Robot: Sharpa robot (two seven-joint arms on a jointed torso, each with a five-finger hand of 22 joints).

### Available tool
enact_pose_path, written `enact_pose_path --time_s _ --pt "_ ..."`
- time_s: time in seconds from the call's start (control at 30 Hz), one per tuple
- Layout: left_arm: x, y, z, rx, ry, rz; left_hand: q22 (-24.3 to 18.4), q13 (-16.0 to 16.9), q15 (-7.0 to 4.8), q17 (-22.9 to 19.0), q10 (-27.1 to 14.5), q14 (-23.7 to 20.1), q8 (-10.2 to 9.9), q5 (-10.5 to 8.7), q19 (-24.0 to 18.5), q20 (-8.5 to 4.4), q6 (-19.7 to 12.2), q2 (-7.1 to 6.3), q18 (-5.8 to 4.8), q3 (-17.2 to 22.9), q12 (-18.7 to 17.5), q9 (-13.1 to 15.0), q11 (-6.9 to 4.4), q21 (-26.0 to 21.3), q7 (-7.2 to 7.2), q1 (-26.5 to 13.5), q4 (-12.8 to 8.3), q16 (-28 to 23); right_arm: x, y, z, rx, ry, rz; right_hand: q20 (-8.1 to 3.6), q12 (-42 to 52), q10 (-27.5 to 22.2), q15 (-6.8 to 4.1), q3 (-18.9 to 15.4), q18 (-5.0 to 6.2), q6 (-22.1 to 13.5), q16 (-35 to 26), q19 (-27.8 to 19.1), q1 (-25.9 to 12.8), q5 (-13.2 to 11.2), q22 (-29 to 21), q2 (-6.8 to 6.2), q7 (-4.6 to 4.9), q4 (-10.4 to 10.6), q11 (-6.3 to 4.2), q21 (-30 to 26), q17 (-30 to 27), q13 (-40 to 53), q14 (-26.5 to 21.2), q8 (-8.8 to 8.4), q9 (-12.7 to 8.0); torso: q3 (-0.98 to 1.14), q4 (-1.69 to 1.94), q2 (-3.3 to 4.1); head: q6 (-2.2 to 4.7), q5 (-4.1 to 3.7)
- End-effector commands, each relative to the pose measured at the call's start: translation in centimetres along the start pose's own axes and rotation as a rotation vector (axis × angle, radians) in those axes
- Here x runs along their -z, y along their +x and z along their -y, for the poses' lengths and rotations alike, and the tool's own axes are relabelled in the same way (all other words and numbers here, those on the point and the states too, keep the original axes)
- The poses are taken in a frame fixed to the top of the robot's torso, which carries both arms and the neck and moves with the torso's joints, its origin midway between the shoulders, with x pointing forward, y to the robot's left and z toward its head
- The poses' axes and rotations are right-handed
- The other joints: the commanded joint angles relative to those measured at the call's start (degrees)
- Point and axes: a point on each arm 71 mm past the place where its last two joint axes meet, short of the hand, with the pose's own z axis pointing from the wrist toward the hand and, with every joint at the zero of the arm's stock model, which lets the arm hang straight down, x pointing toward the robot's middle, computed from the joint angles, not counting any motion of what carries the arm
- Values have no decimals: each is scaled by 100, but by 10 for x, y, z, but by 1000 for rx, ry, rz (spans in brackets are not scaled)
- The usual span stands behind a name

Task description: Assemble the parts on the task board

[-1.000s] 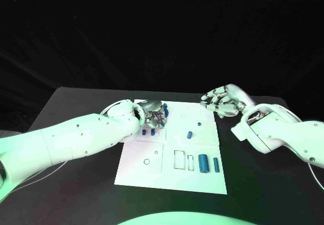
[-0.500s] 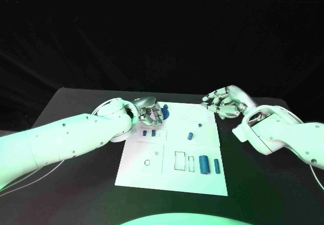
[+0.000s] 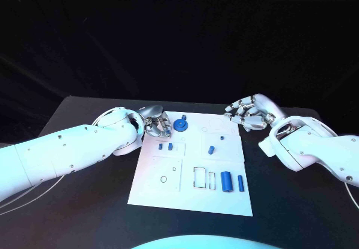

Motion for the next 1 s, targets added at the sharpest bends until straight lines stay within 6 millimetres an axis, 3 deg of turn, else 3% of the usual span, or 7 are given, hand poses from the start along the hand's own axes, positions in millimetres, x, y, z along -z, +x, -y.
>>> enact_pose_path --time_s 0.03,0.2,1.0 --pt "0 0 0 6 -2 -16 1 -2 -3 -5 44 39 -11 -15 38 -8 25 19 -71 -4 -28 -9 2 24 -1 -56 -15 8 0 0 -1 7 -11 -1 -6 -34 -23 11 20 84 -19 8 23 0 33 -7 -10 15 3 -13 -21 4 -6 5 23 -6 2 -6 0 -10 -2" --pt "-1 1 -1 3 -9 -25 1 -2 -3 -5 44 39 -11 -15 38 -8 25 19 -71 -4 -28 -9 2 24 -1 -56 -15 8 0 1 -1 6 -11 -1 -6 -34 -23 11 20 84 -19 8 23 0 33 -7 -10 15 3 -13 -21 4 -6 5 23 -6 2 -5 0 -26 -35" --pt "-6 8 -1 -22 -36 -97 15 -4 -2 -63 50 25 -32 -16 49 -6 26 15 -75 -2 -66 -25 2 36 -8 -97 -9 -18 0 2 -2 5 -13 -3 -7 -43 -14 10 21 82 -14 -5 28 -2 38 -3 -14 13 1 -15 -20 -4 -22 5 27 -5 3 -1 0 -41 10"
